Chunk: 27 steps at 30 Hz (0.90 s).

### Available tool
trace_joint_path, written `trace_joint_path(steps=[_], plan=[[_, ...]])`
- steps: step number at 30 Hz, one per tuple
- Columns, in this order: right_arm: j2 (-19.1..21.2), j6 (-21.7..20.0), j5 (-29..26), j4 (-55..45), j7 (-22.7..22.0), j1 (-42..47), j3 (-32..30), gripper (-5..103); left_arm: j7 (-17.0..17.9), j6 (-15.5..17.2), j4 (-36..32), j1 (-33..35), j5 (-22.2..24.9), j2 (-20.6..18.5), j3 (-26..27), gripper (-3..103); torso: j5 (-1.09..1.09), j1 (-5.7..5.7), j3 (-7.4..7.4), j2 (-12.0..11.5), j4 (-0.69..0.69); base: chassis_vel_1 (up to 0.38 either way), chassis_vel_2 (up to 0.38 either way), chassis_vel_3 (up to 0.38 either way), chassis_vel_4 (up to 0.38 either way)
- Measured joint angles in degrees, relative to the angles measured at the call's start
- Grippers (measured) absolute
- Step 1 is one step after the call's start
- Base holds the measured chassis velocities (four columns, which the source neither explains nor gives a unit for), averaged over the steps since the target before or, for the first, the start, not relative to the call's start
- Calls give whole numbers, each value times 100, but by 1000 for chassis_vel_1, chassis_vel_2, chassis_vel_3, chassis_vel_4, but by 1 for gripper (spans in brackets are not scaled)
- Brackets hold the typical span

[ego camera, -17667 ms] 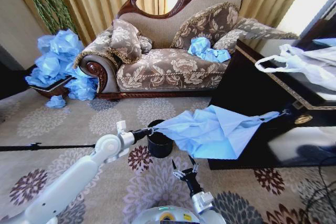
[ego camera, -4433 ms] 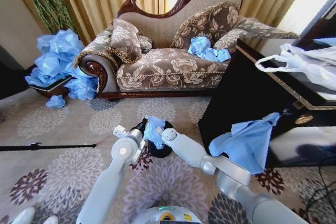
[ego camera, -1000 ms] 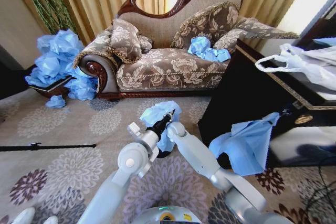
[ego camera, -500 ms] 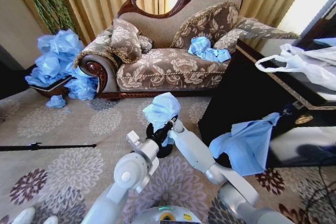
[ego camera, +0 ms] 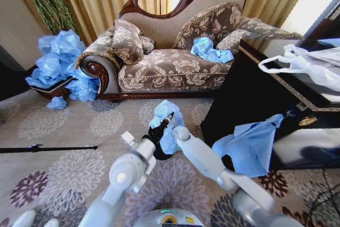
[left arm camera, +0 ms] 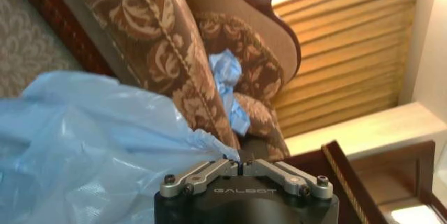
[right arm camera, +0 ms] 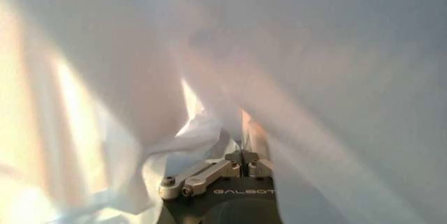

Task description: Place a garbage bag over the trash bin.

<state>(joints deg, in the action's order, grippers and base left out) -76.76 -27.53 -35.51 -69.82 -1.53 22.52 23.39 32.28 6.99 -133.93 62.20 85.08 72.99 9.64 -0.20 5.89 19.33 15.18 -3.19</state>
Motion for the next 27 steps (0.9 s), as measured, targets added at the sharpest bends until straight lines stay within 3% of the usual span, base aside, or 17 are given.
trace_joint_path(steps=[5,11,19,27], plan=[[193,-669,-201,130,593,-519,720,0,102,-150,62,-103,17,69,160,0,-1,0,0,0,3,0,0,0,0],[209,-1183,-150,328,1244,-858,1271,0,140,-312,204,-122,17,132,306,0,-1,0,0,0,2,0,0,0,0],[-139,-1401,27,828,1438,-978,1487,0,30,-482,697,-202,-67,256,443,0,0,0,0,0,3,0,0,0,0],[-543,-1450,-3,1543,1414,-962,1230,0,-52,-632,1239,-264,-50,320,464,0,-1,0,0,0,3,0,0,0,0]])
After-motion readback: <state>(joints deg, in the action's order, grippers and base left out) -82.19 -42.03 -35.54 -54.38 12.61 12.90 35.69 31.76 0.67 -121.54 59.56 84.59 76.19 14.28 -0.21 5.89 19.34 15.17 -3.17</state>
